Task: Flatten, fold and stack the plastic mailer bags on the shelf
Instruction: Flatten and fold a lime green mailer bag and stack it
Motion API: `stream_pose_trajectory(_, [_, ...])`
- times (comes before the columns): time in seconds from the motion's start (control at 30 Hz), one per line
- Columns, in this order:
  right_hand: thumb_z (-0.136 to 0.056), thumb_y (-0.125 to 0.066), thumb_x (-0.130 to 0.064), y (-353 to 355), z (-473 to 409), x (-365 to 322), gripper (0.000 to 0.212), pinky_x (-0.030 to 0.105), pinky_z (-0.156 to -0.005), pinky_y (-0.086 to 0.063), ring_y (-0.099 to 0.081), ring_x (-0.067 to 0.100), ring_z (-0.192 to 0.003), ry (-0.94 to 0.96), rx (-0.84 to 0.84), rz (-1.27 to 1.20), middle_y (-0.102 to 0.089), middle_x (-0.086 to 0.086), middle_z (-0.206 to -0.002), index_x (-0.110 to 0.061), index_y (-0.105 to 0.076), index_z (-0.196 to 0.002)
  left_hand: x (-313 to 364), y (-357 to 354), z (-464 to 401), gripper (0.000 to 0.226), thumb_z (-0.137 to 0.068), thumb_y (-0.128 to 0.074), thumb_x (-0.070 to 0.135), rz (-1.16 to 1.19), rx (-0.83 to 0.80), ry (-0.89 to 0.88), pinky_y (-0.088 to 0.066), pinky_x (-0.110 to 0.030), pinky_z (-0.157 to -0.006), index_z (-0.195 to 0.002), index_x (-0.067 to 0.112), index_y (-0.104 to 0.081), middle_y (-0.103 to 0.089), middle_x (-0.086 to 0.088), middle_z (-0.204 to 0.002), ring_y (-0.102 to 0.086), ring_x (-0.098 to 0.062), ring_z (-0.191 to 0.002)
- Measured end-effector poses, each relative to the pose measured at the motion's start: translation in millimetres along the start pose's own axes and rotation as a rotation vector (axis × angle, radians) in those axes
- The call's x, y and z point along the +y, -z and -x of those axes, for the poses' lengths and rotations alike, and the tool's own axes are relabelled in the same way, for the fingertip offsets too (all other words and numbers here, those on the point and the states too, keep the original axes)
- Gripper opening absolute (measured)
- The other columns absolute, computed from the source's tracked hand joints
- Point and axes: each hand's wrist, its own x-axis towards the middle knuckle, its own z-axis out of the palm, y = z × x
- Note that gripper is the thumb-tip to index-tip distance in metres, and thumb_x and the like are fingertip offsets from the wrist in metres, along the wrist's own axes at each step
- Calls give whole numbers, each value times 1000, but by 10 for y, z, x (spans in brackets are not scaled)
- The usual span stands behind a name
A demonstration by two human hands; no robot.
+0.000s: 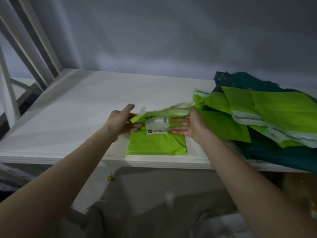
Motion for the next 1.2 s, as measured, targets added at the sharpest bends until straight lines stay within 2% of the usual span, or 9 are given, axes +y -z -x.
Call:
stream_pose_trajectory(0.17, [-91,-52,-33,62,105,-17,30,25,-45,-53,-68,27,-51,-30,-83,134,-64,12,-97,-10,-53,-110,-84,2,46,18,-82,-67,25,-358,34,-155,-49,-15,-53,-82,8,-70,-60,-5,-71,-56,-15,-62])
stream_pose_trajectory(0.27, [-85,-65,-19,106,202,-24,16,26,-48,-55,-69,24,-54,-21,-115,304,-64,9,-101,-11,-58,-96,-157,7,89,8,-80,-69,20,-472,47,-239,-44,-19,-66,-84,12,-70,-61,-1,-82,-56,-15,-78])
stream_pose_trajectory(0.4, [-80,-70,-3,103,285,1,44,33,-58,-60,-67,23,-84,-4,-171,420,-57,9,-116,-7,-53,-120,-235,24,105,20,-79,-71,21,-516,65,-278,-46,-25,-85,-98,16,-69,-62,-2,-105,-58,-18,-96])
stream_pose_trajectory(0.5, [-78,-71,1,62,266,49,65,35,-65,-59,-53,22,-109,63,-113,412,-44,11,-132,-5,-43,-136,-226,15,93,30,-82,-69,18,-476,66,-294,-47,-26,-84,-112,18,-65,-61,-6,-107,-59,-19,-91])
stream_pose_trajectory(0.73, [-81,-68,-1,-1,181,100,49,30,-57,-58,-60,18,-90,152,-26,364,-53,19,-127,-3,-50,-127,-196,-35,-7,38,-86,-63,15,-380,62,-314,-45,-22,-82,-124,17,-59,-62,-7,-112,-59,-17,-87])
stream_pose_trajectory(0.83, [-81,-70,-5,1,162,143,46,23,-49,-54,-59,19,-92,222,6,483,-54,14,-124,-8,-52,-122,-193,-27,-43,38,-88,-60,14,-407,65,-353,-45,-24,-88,-126,17,-58,-56,-4,-127,-59,-18,-101])
stream_pose_trajectory(1.03, [-77,-74,-17,61,115,233,38,25,-83,-46,-57,22,-108,442,77,838,-58,9,-120,-12,-61,-112,-259,-9,-85,38,-90,-58,15,-547,60,-427,-39,-37,-105,-128,18,-55,-49,-1,-136,-46,-21,-124])
stream_pose_trajectory(1.13, [-81,-70,-16,70,147,251,27,11,-62,-41,-57,10,-80,447,65,799,-60,-3,-95,-10,-63,-107,-286,0,-87,38,-91,-57,16,-615,43,-457,-37,-37,-106,-129,17,-54,-48,0,-135,-46,-21,-123])
stream_pose_trajectory(1.2, [-84,-64,-16,86,143,264,18,19,-57,-37,-48,9,-65,449,99,796,-50,-10,-70,-12,-65,-102,-294,6,-78,38,-92,-56,16,-659,39,-465,-37,-35,-106,-130,17,-54,-48,0,-136,-47,-22,-122])
